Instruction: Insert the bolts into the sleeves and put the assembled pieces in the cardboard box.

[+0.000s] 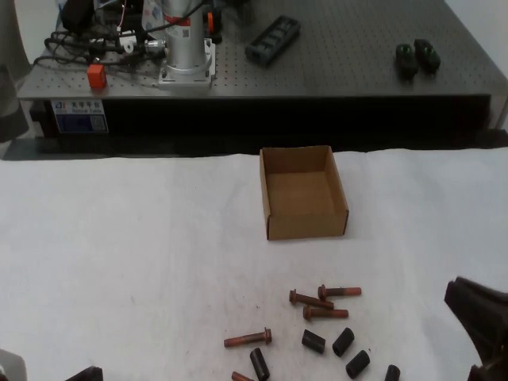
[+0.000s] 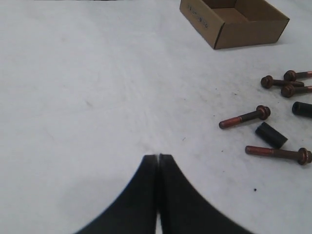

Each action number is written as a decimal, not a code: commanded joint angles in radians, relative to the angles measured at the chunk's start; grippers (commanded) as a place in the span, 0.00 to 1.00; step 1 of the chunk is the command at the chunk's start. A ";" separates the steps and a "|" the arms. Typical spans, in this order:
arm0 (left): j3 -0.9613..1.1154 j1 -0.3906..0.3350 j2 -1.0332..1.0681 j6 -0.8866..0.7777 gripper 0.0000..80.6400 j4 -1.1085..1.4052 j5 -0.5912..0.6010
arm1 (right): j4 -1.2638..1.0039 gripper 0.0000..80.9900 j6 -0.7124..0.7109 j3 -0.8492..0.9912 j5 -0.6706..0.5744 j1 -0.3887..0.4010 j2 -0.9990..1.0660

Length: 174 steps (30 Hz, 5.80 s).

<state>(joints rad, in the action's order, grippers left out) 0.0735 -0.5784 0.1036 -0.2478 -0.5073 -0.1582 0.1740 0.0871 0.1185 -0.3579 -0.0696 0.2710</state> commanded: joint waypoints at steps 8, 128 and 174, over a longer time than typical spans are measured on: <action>0.002 -0.004 -0.007 -0.088 0.18 0.182 0.148 | -0.040 0.22 0.025 0.142 -0.111 0.002 0.293; 1.622 -0.325 2.083 0.445 0.28 -0.443 0.441 | 0.672 0.03 -0.327 0.683 0.161 -0.020 0.762; 0.538 -0.239 1.137 0.068 0.01 0.898 0.671 | -0.527 0.03 0.506 0.350 -0.236 0.240 0.605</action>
<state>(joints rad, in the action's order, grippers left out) 0.6661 -0.8170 1.3088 -0.1290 0.2435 0.4995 -0.3548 0.6096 0.4753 -0.5970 0.1355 0.8770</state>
